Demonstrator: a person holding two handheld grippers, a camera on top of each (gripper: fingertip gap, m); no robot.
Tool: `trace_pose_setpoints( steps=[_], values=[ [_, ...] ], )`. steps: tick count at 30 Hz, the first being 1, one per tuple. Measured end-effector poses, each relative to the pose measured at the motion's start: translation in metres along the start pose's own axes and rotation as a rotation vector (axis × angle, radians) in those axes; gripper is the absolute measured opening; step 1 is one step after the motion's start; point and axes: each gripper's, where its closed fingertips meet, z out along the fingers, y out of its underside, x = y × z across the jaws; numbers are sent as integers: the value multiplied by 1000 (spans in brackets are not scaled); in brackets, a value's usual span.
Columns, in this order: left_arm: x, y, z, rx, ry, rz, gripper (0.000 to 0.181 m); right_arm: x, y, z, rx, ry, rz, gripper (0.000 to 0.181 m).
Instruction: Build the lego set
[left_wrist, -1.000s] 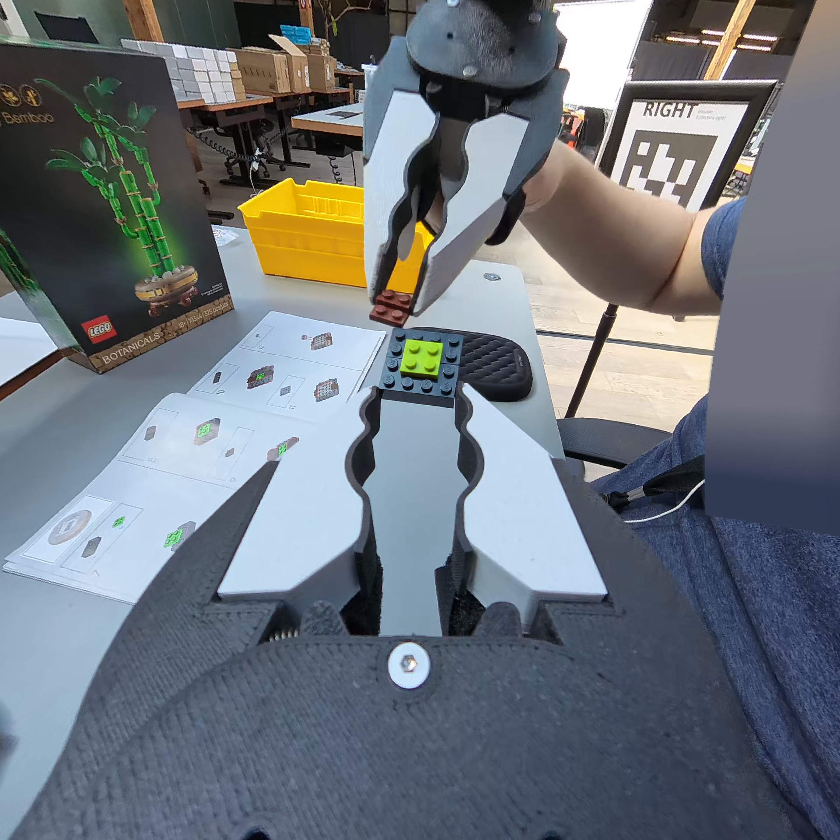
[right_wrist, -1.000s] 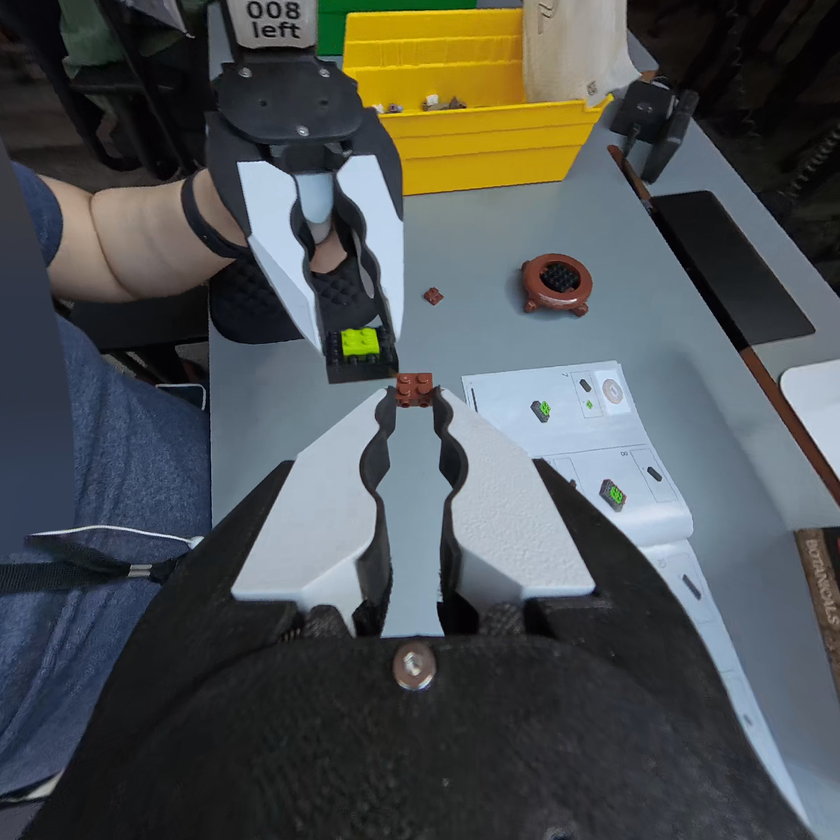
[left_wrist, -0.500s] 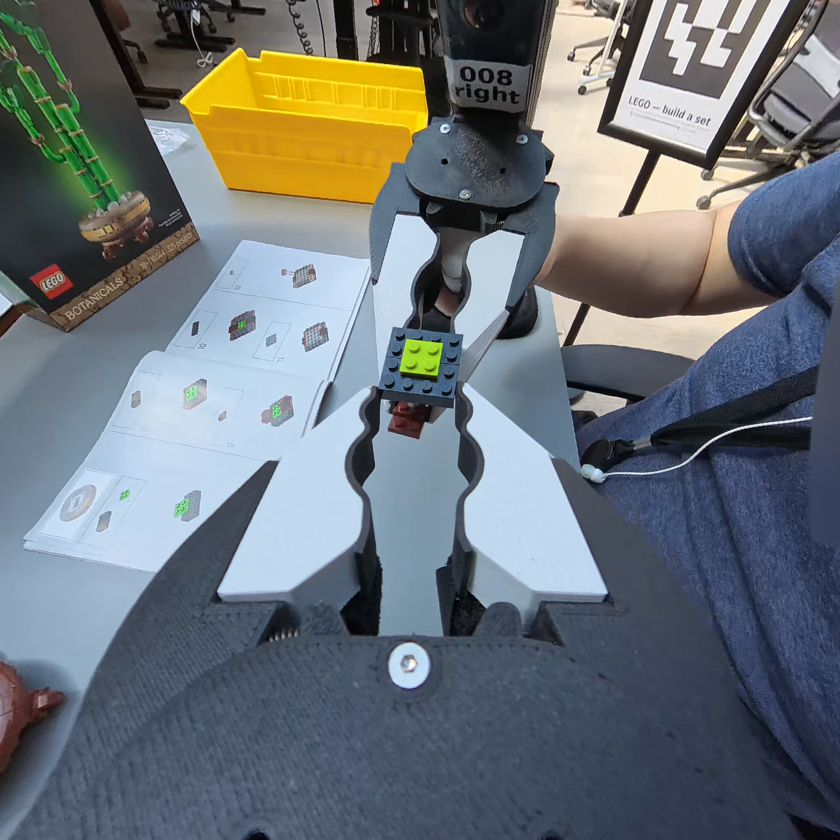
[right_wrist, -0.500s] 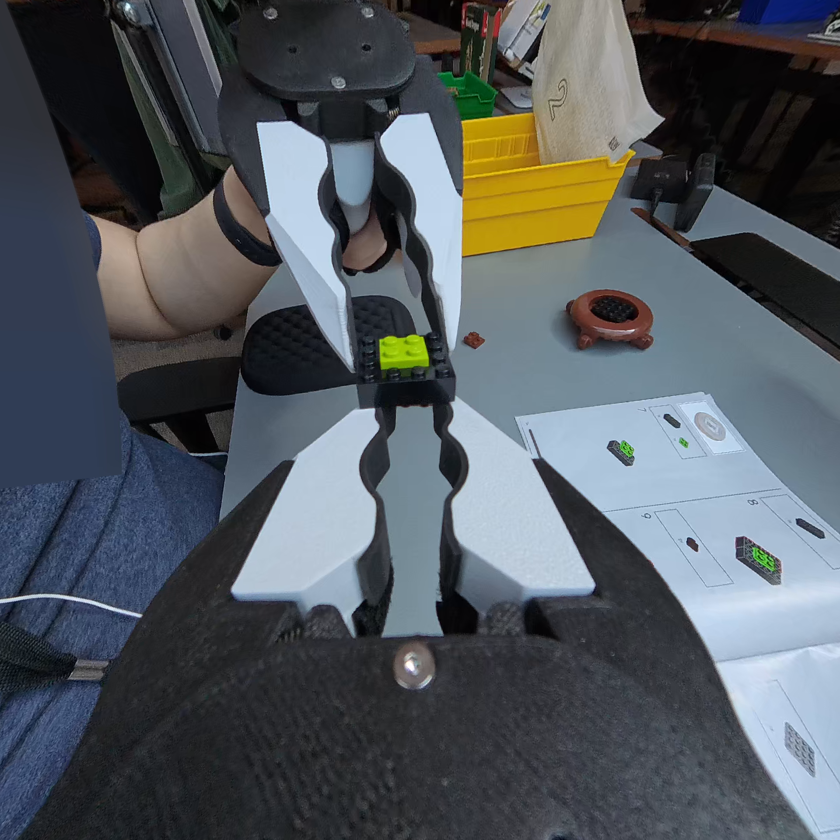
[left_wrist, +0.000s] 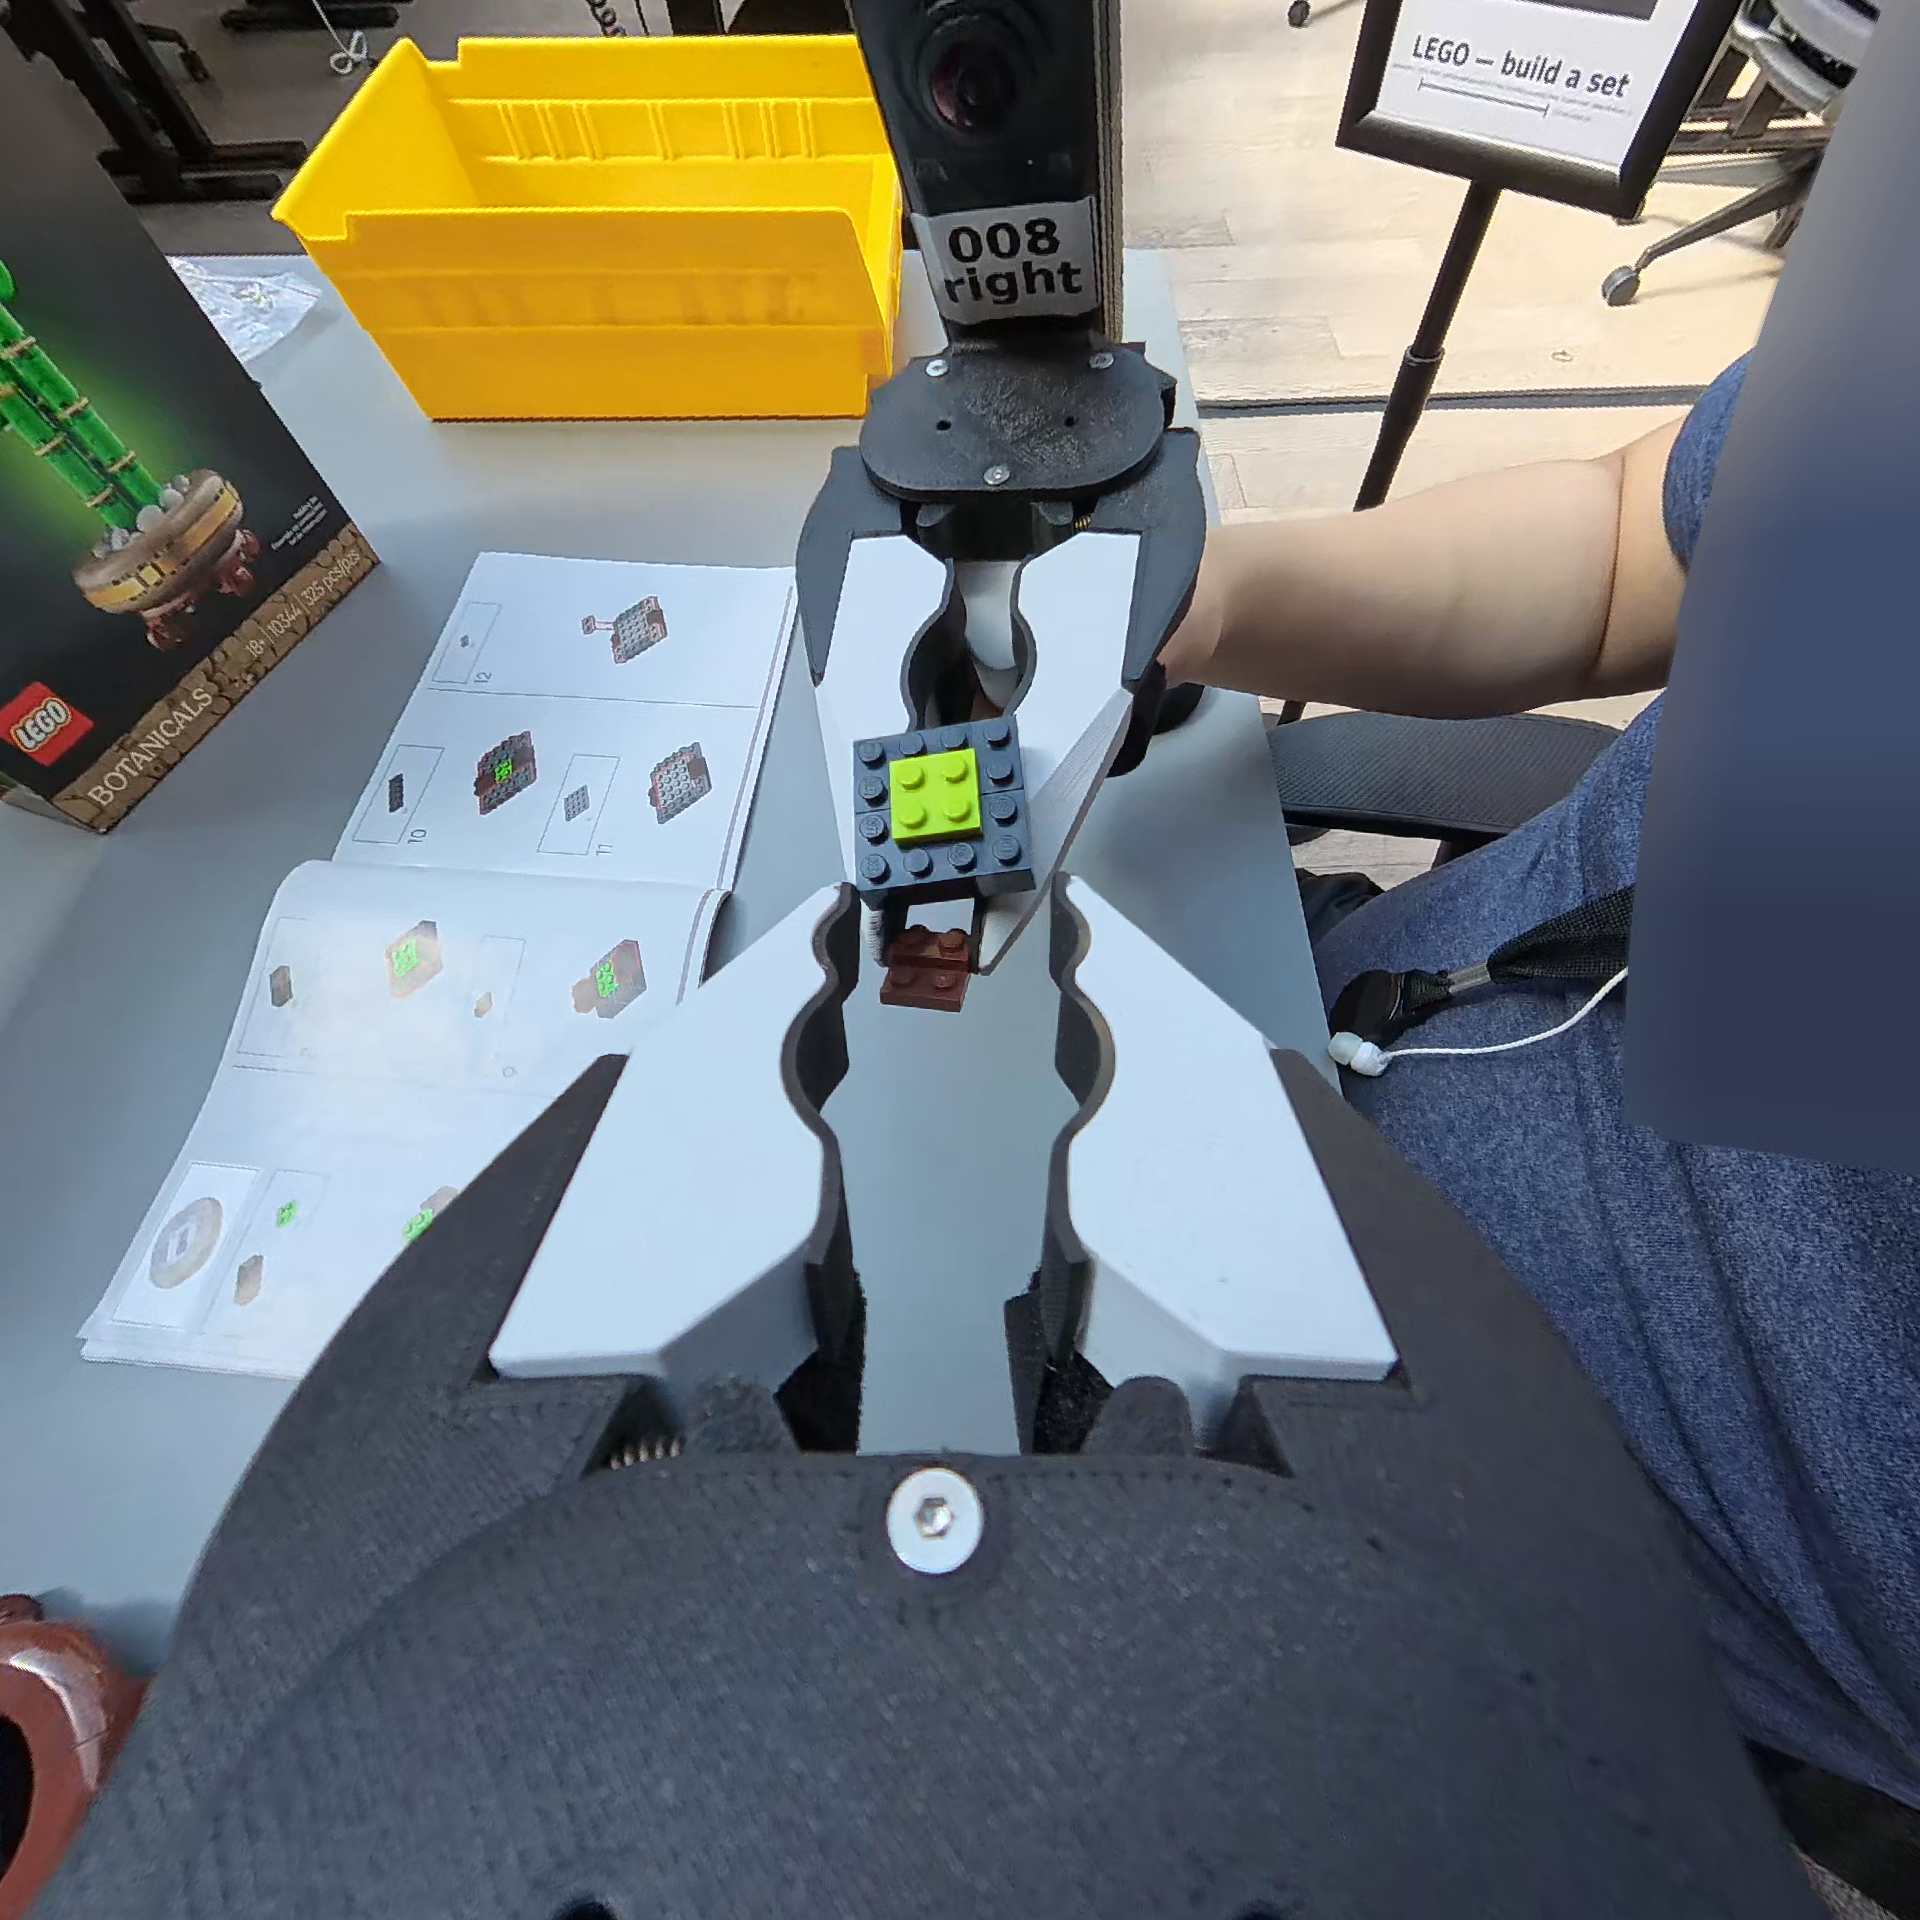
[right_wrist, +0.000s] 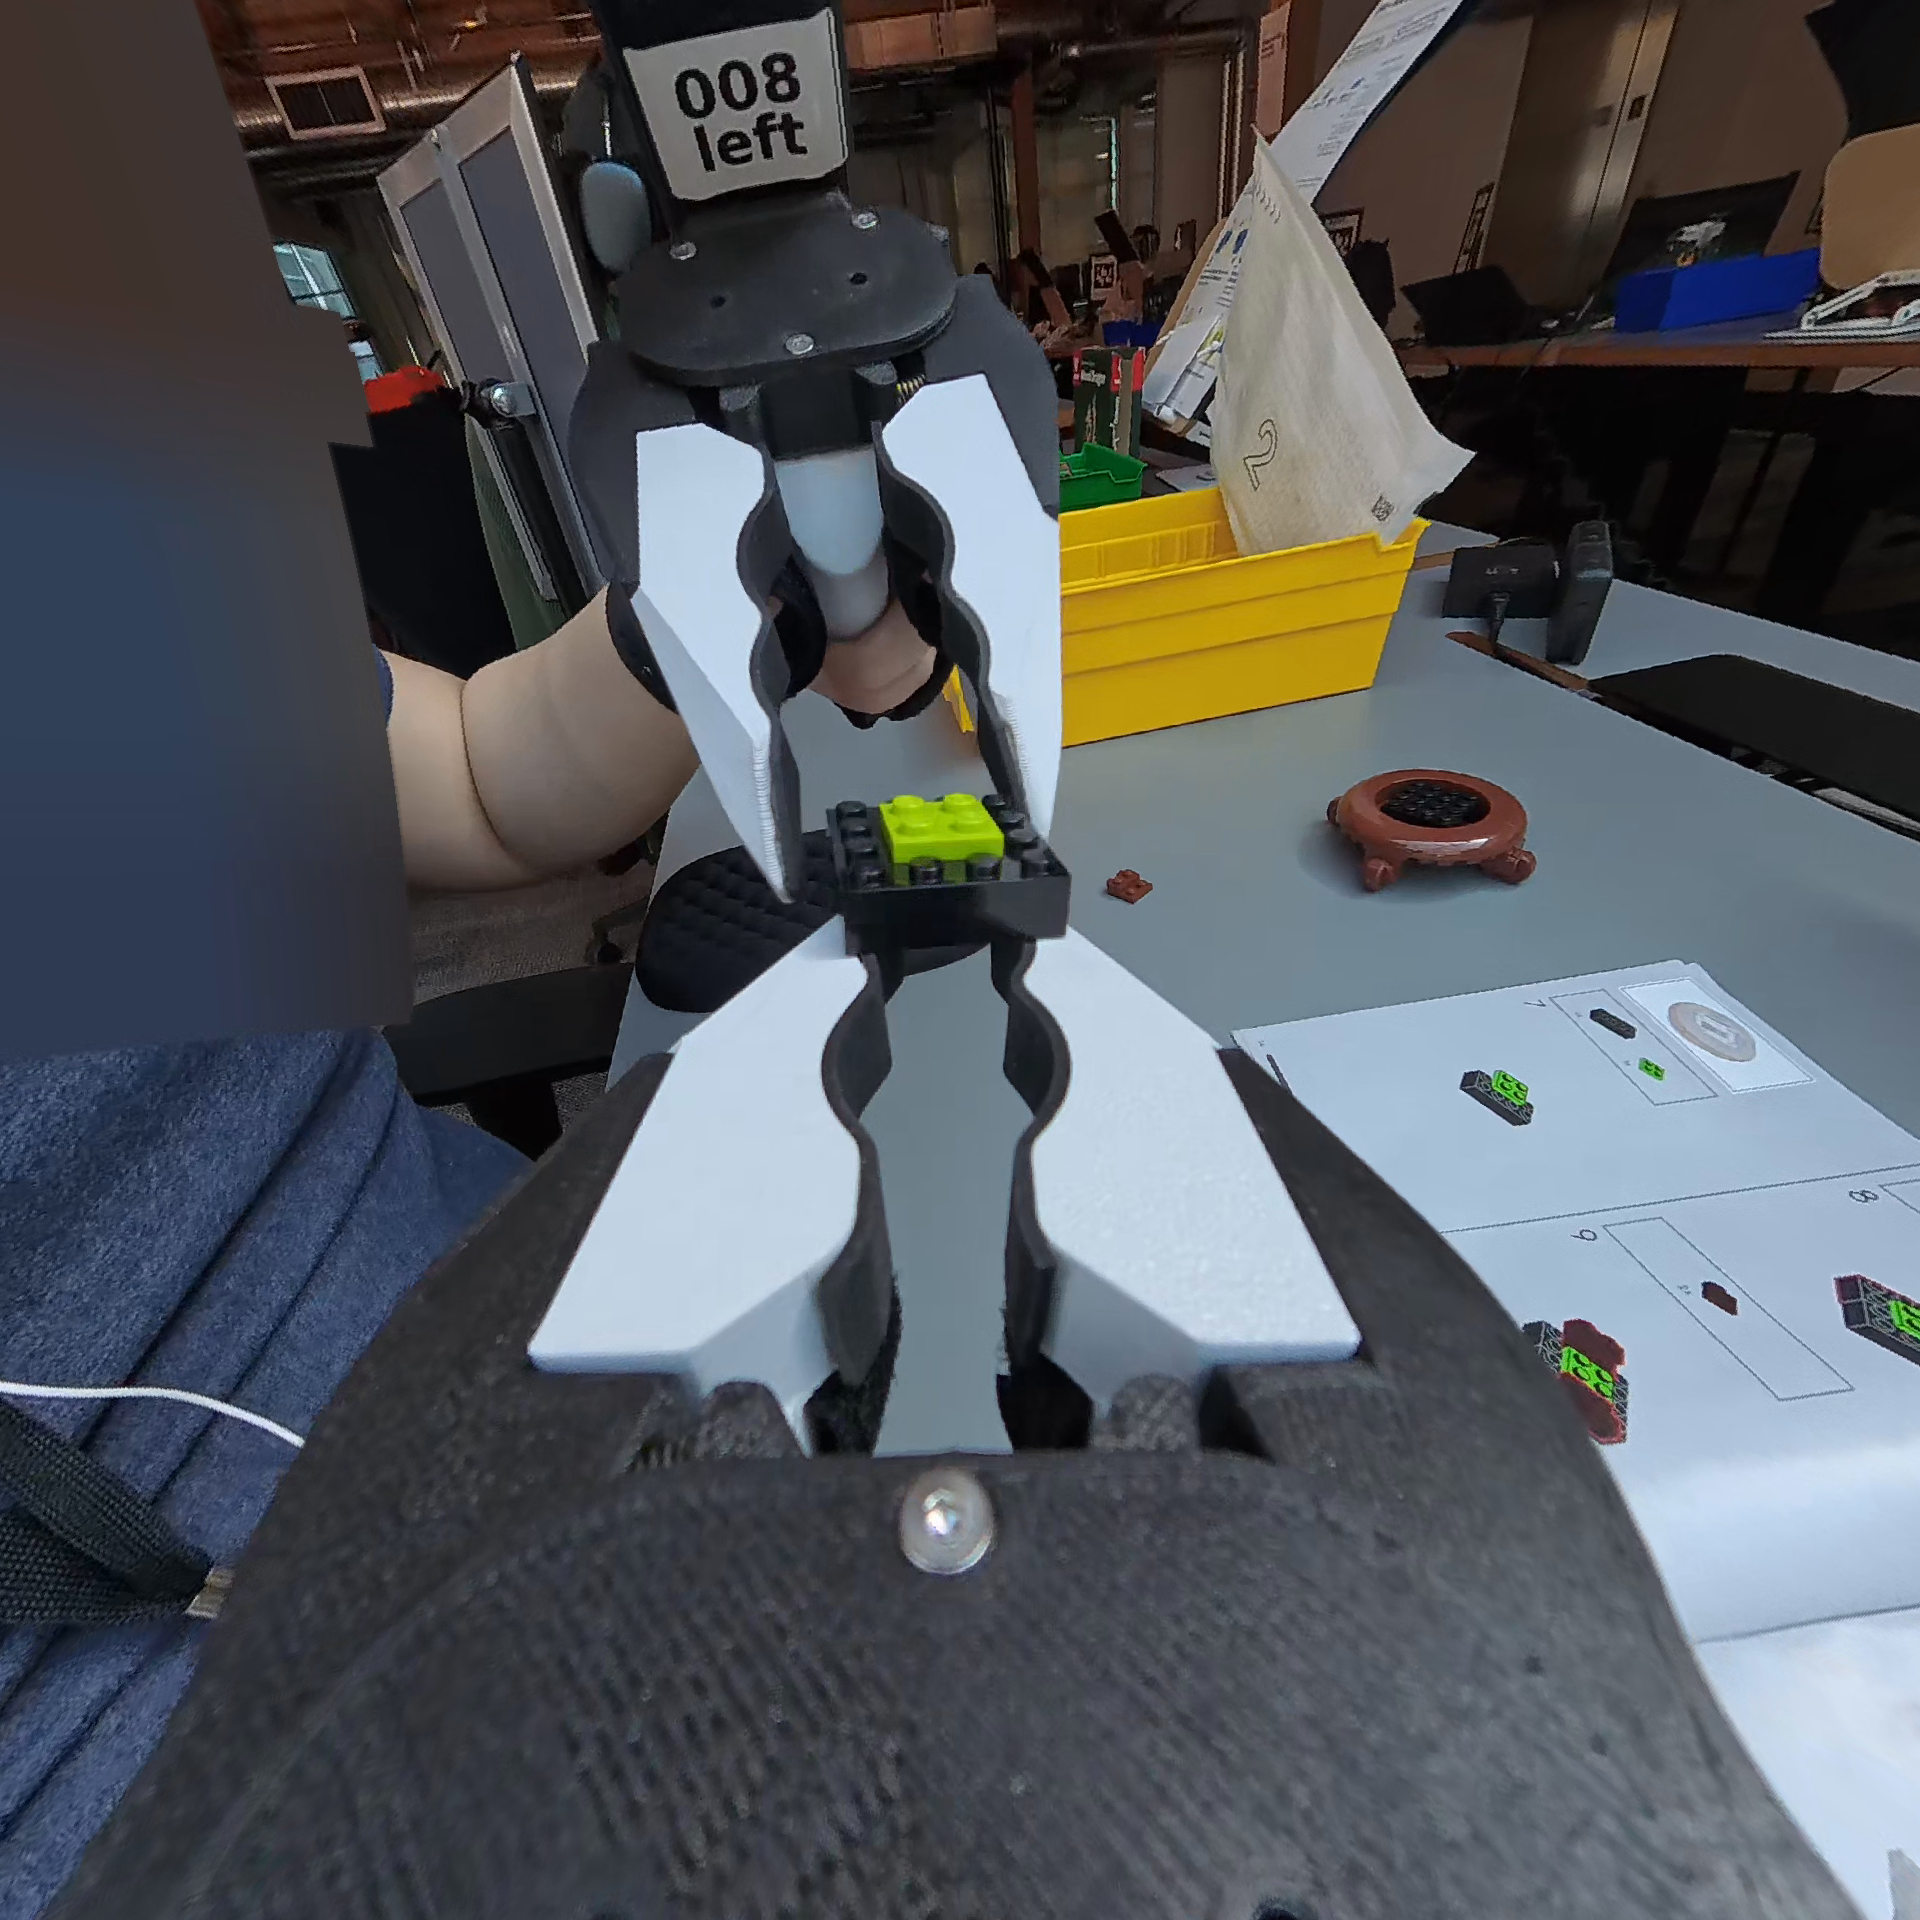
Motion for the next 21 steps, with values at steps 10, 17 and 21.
trace_pose_setpoints(
  steps=[10,17,21],
  values=[
    [4,-23,3,107,-9,15,51,-7,-9,-7,78,11,-73,15],
    [2,-34,15,229,8,-111,58,-5,-15,-11,124,92,-147,15],
    [5,-38,19,306,-30,-112,58,-6,-19,-12,145,114,-173,15]
  ],
)
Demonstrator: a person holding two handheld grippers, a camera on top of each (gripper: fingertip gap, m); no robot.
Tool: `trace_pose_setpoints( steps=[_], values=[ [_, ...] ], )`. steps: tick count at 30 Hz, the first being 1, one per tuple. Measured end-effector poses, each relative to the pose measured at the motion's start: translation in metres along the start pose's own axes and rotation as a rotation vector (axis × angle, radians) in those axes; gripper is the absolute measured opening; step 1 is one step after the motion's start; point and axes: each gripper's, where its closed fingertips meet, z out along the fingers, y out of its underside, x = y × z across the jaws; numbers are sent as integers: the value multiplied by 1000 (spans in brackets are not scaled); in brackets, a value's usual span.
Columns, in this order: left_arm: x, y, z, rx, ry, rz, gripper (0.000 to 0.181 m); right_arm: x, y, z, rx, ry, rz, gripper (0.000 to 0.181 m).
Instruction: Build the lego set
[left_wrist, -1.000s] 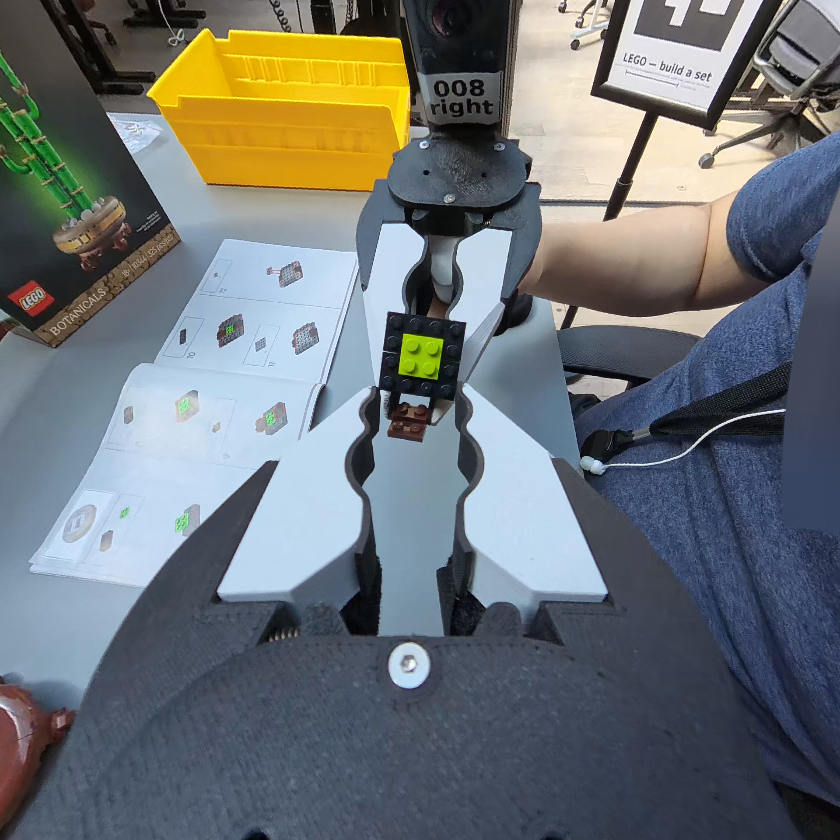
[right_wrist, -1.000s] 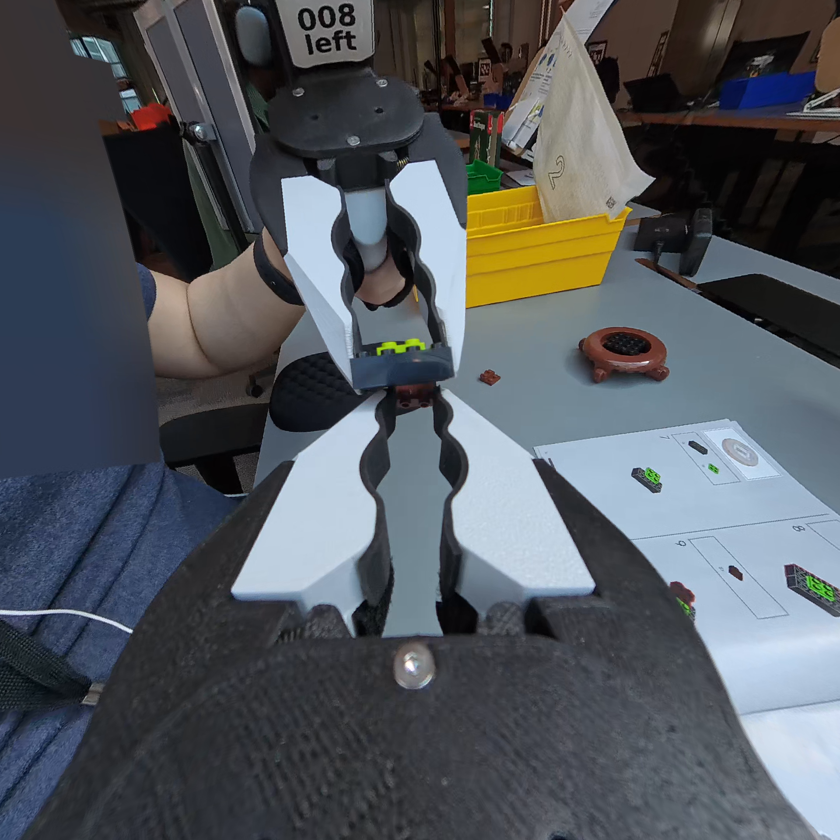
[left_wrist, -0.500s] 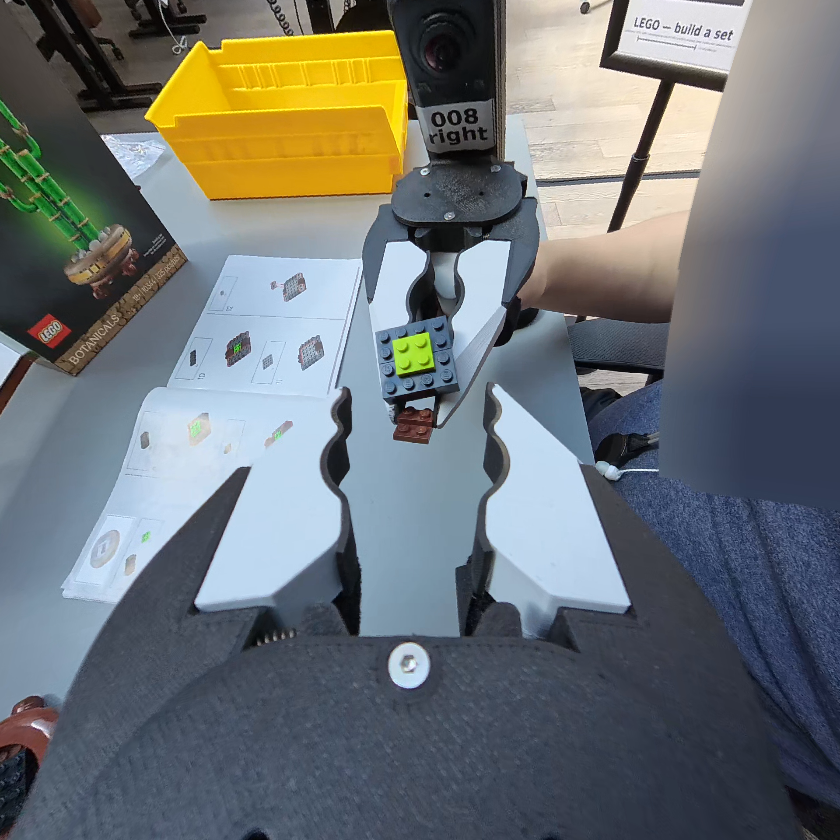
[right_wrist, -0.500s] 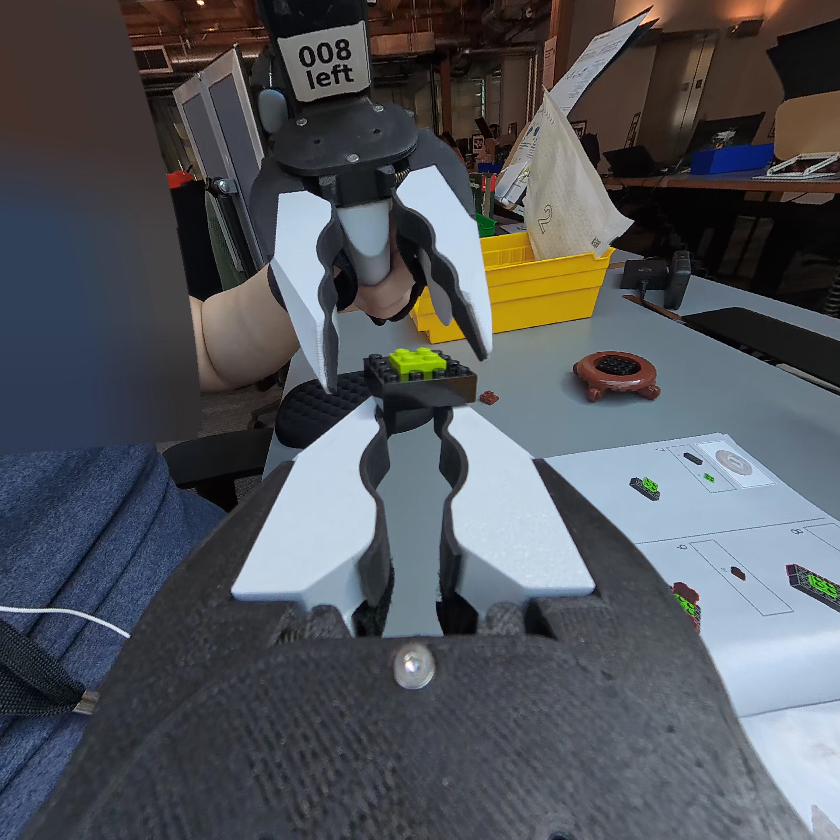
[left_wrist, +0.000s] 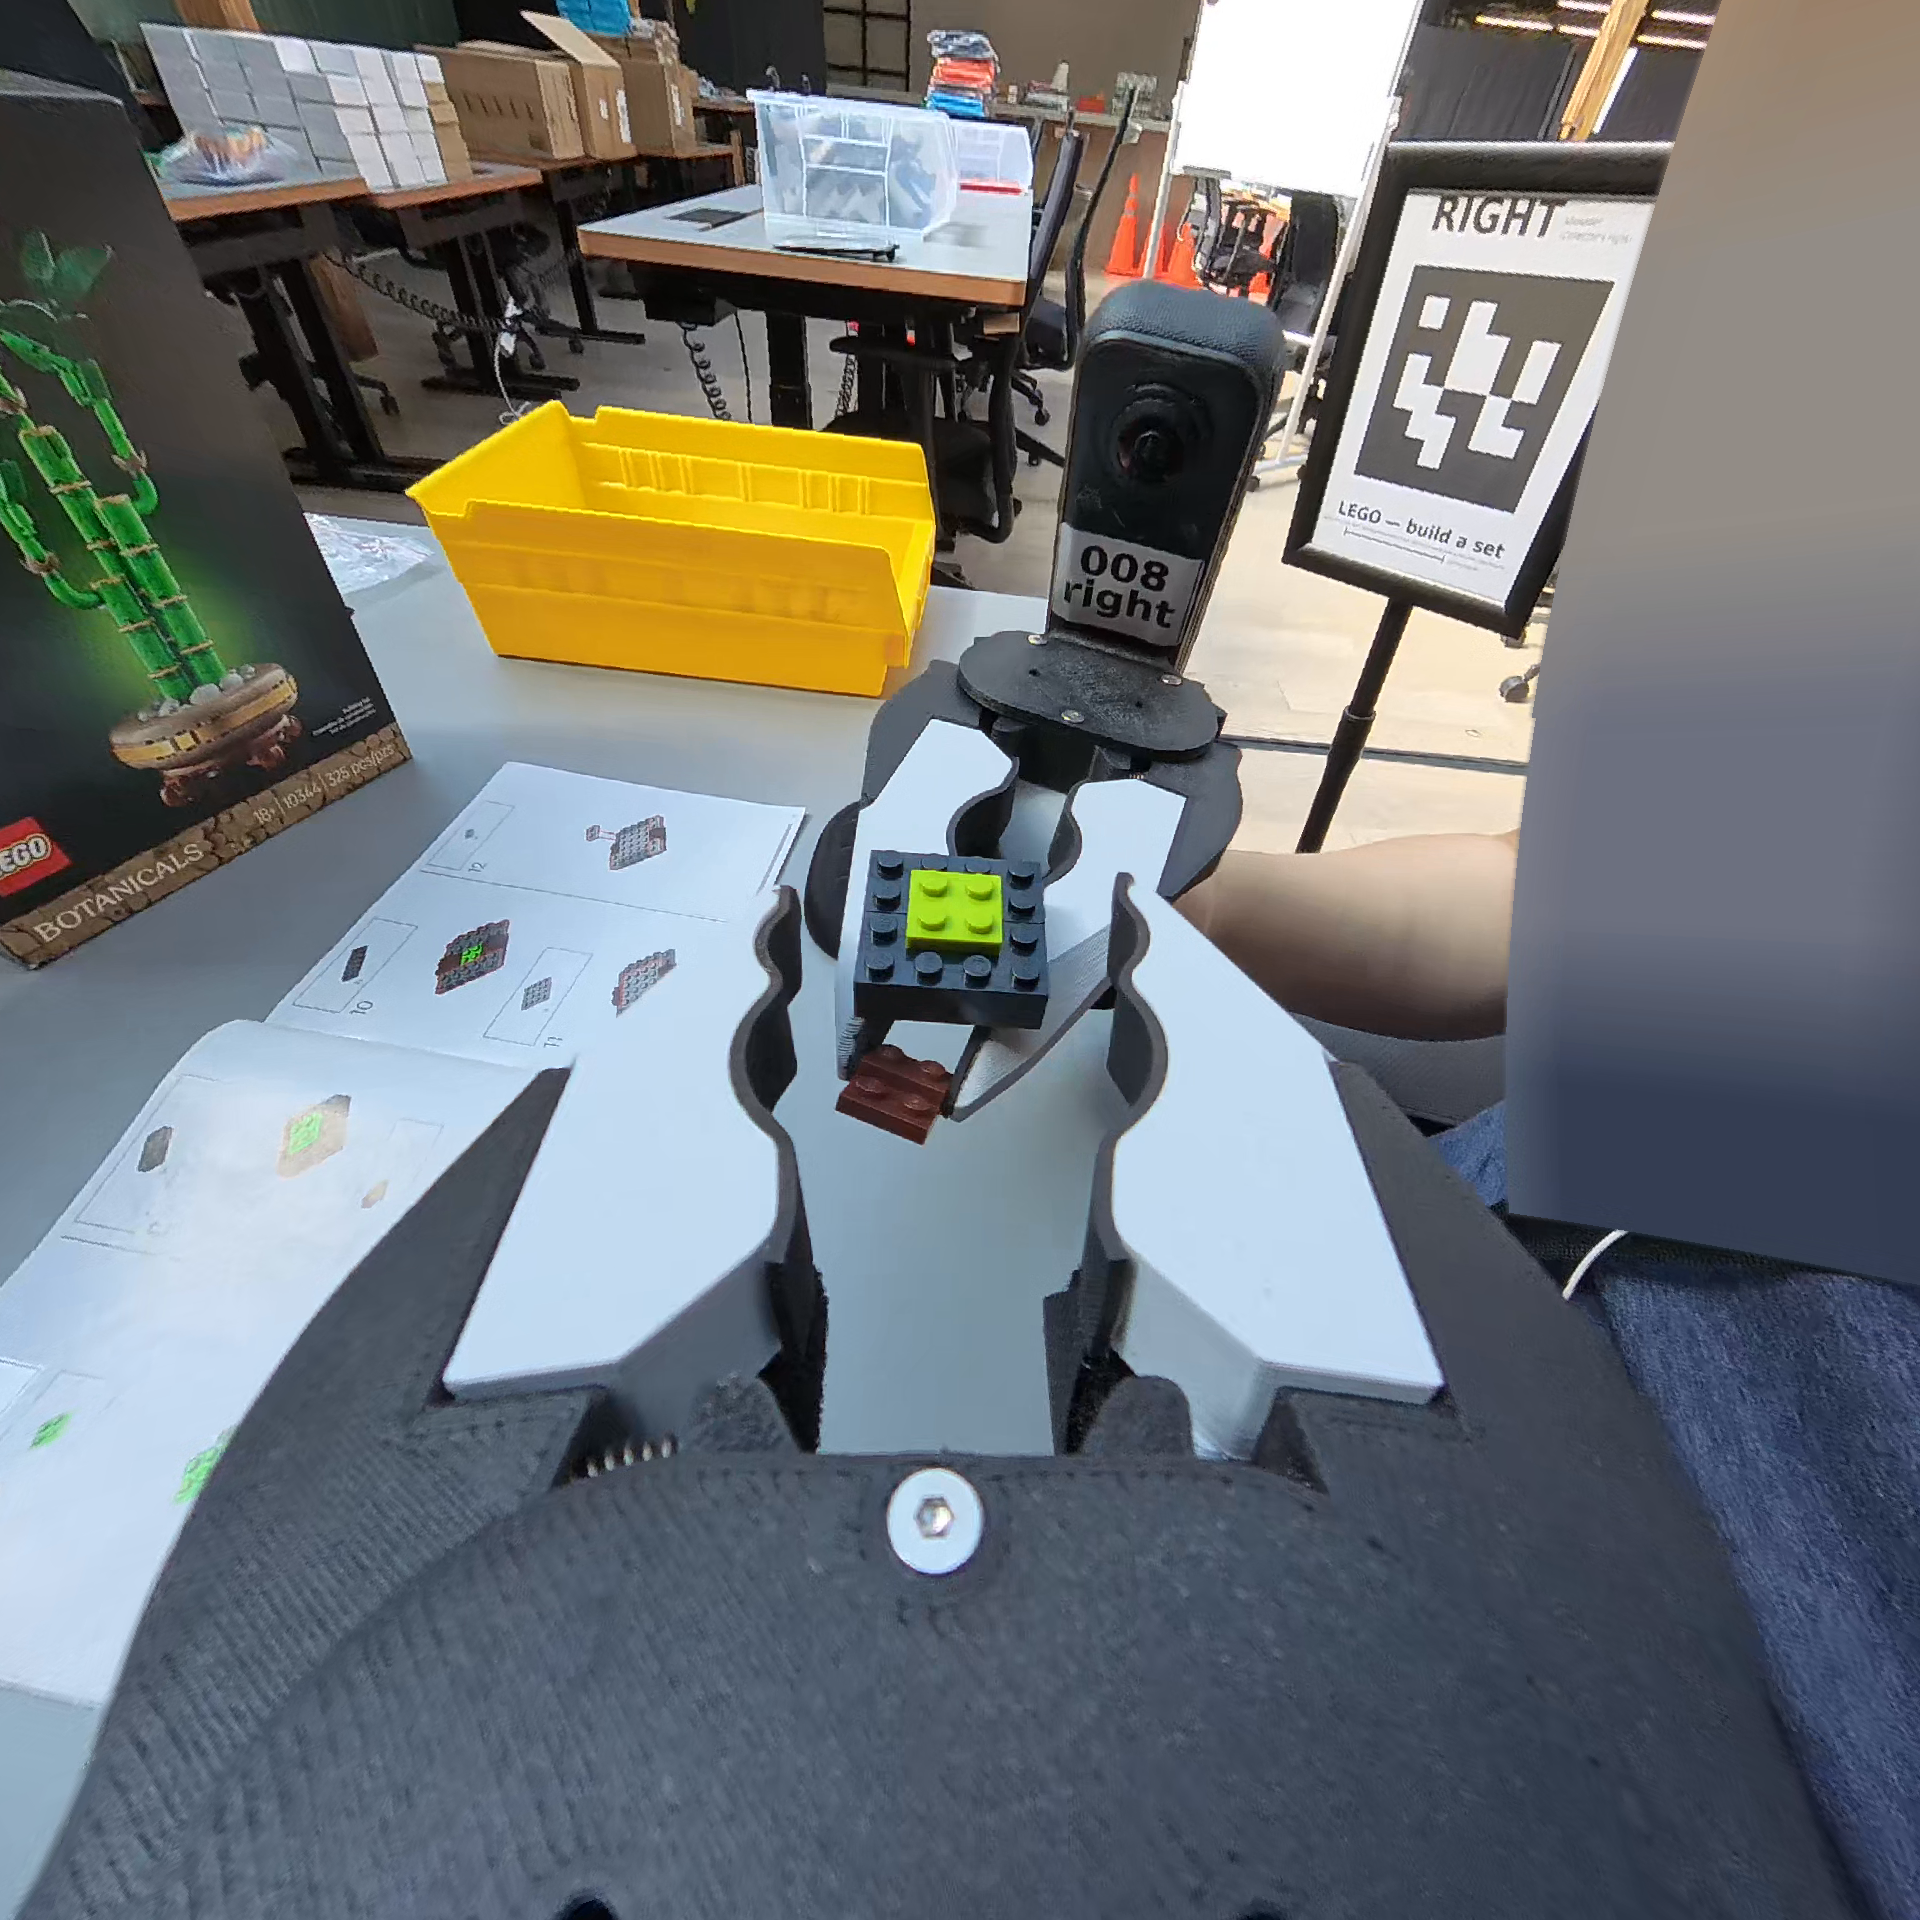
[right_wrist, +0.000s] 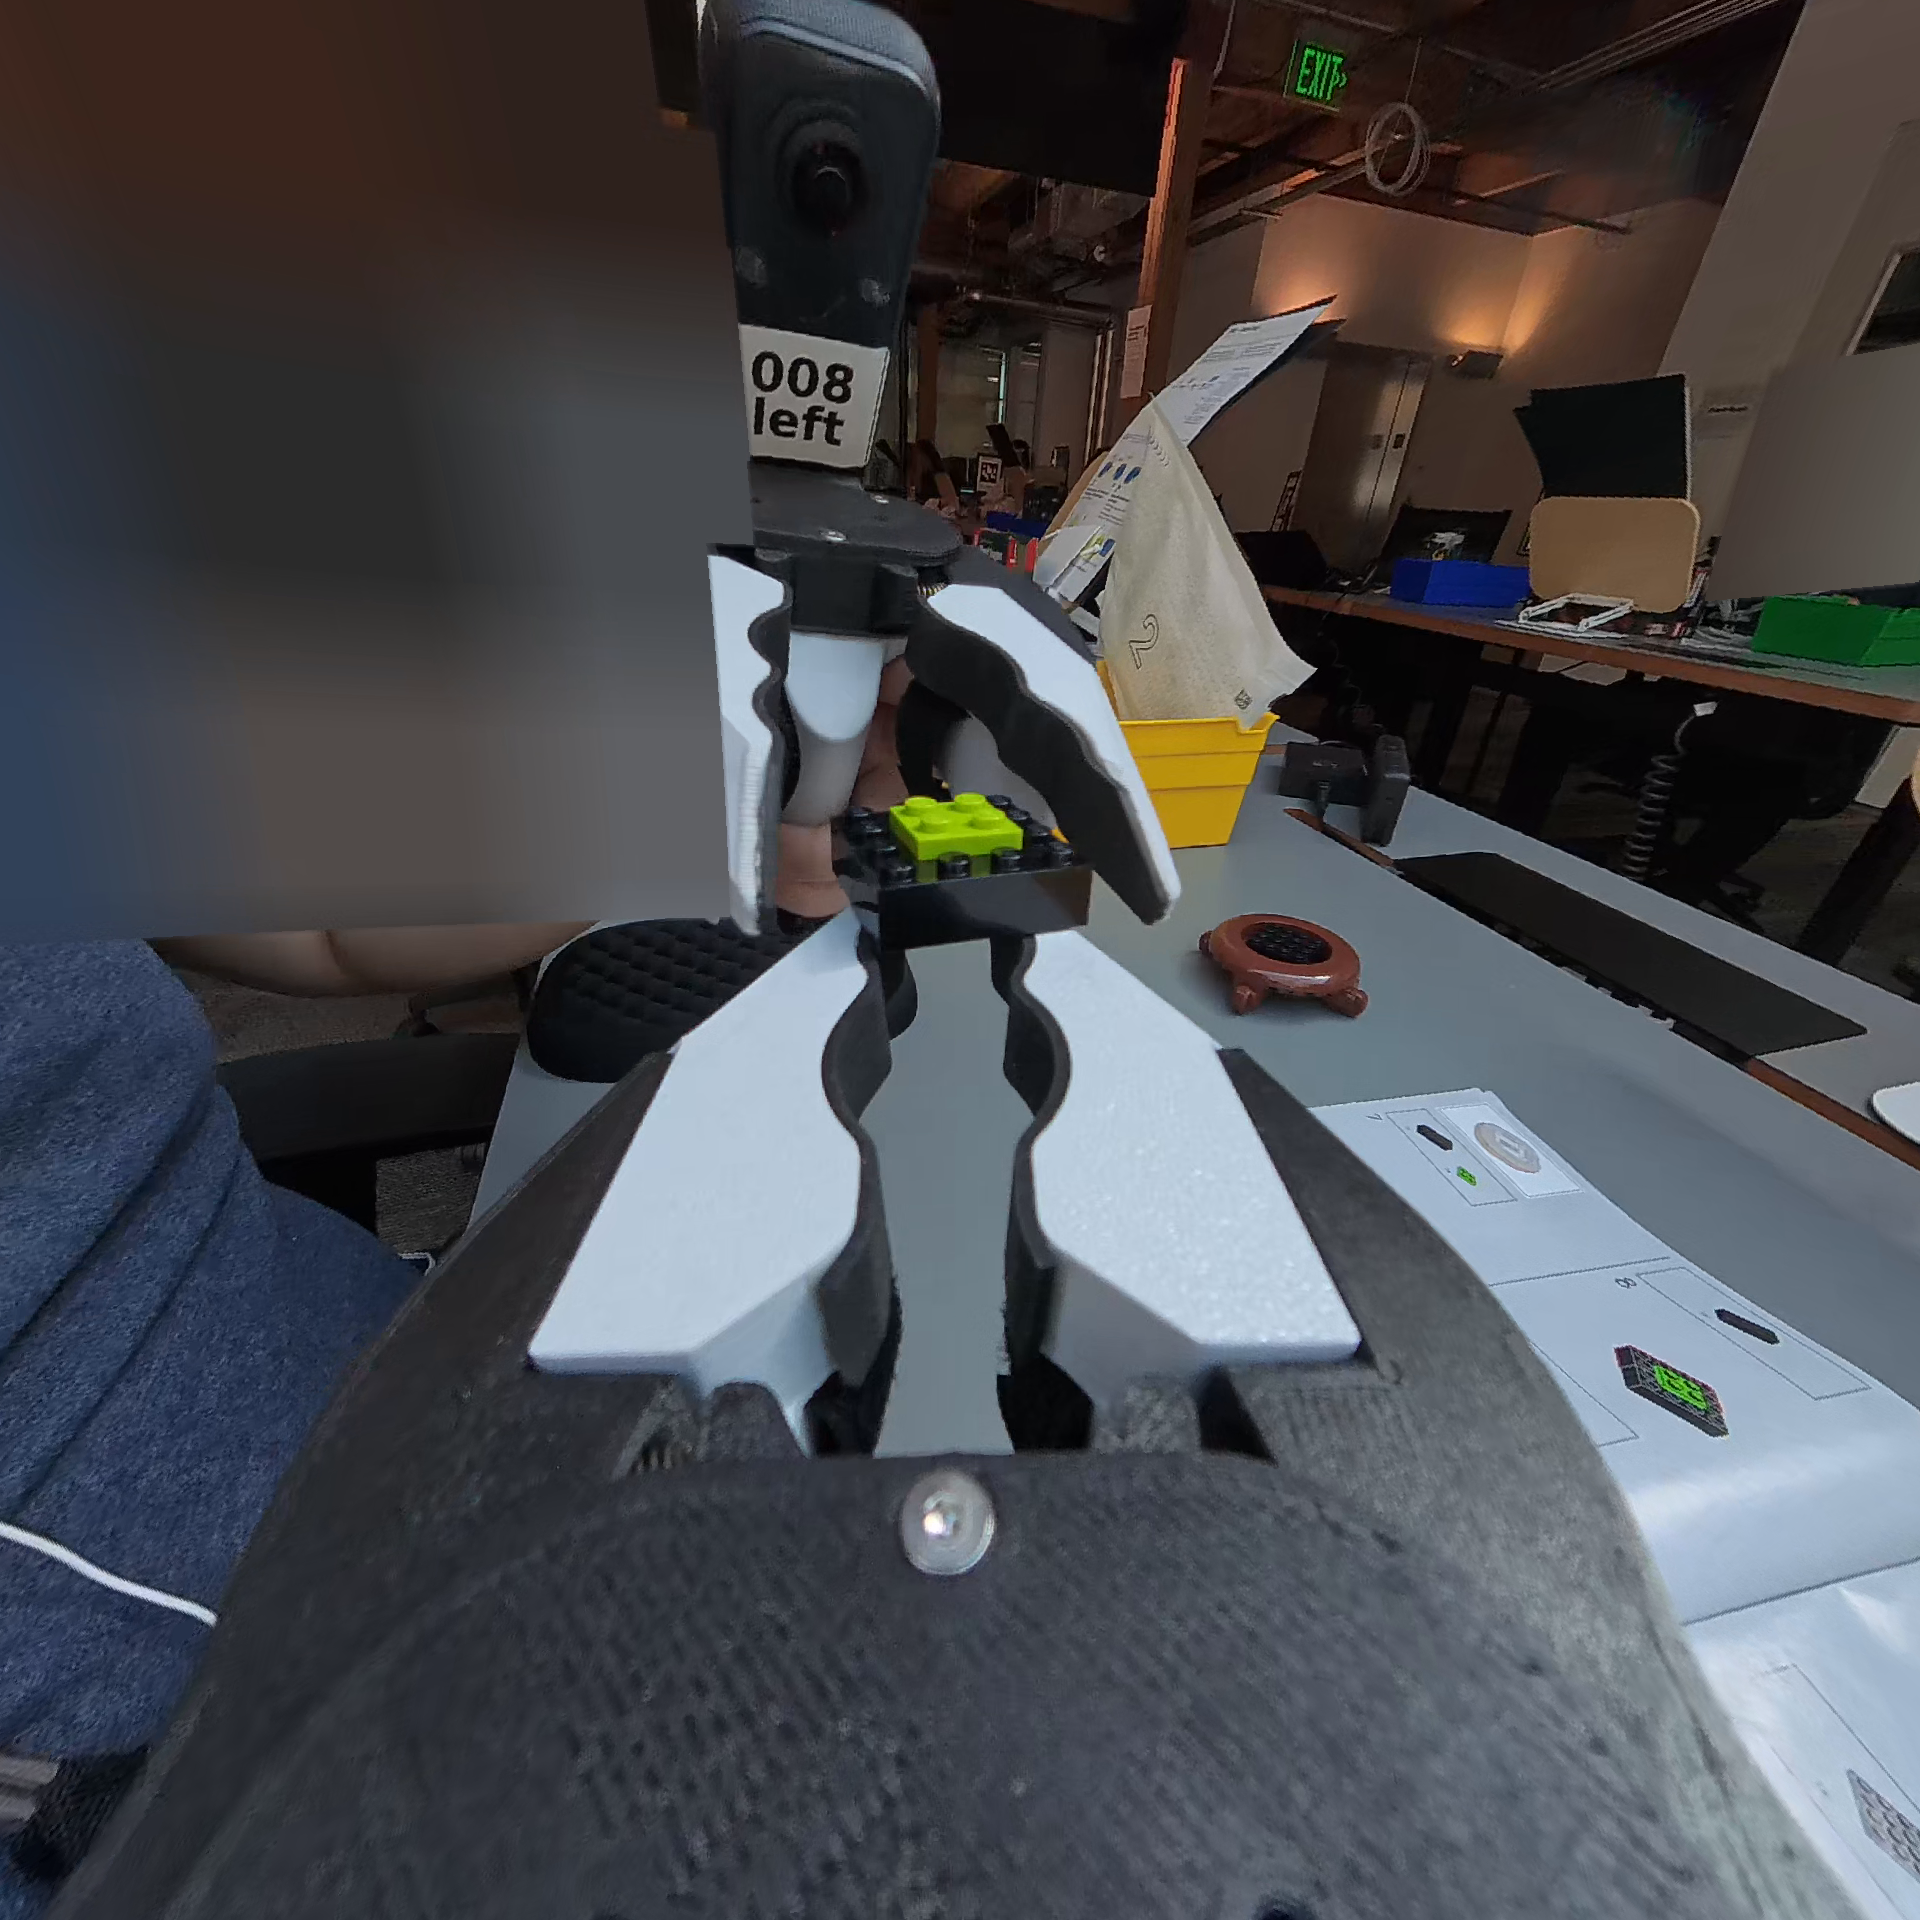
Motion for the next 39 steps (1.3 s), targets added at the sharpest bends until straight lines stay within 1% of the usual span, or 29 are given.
trace_pose_setpoints(
  steps=[2,4,6,12,14,16,18,19,20,22,25,28,30,33,39],
  values=[
    [-1,-1,2,36,-17,-2,53,0,-1,0,8,10,-12,15],
    [0,-3,2,78,-11,-8,35,1,-2,0,12,19,-17,15],
    [0,-4,1,101,-7,-10,35,1,-3,0,17,18,-12,15],
    [-4,5,3,93,-40,47,34,3,5,3,-26,13,-6,15],
    [-6,7,-1,75,-50,51,34,9,16,2,-86,23,18,15],
    [-11,11,-10,57,-89,64,34,23,28,-8,-168,64,7,15],
    [-19,20,-21,-6,-158,97,34,34,22,-22,-175,87,0,15],
    [-22,27,-25,-54,-186,120,34,33,11,-27,-159,57,0,15],
    [-23,33,-27,-95,-204,143,35,26,0,-28,-151,-4,-1,15],
    [-21,38,-29,-135,-224,183,34,14,-13,-25,-190,-94,-30,15],
    [-16,41,-27,-156,-209,203,34,3,-7,-15,-342,-181,-67,15],
    [-14,45,-27,-173,-208,219,35,0,3,-11,-464,-213,-125,15],
    [-10,46,-26,-180,-190,226,34,-5,4,-9,-502,-252,-148,15],
    [-4,44,-24,-164,-156,212,34,-9,6,-7,-554,-273,-186,15],
    [-3,43,-24,-137,-125,184,34,-12,8,-9,-636,-294,-148,15]
  ],
)
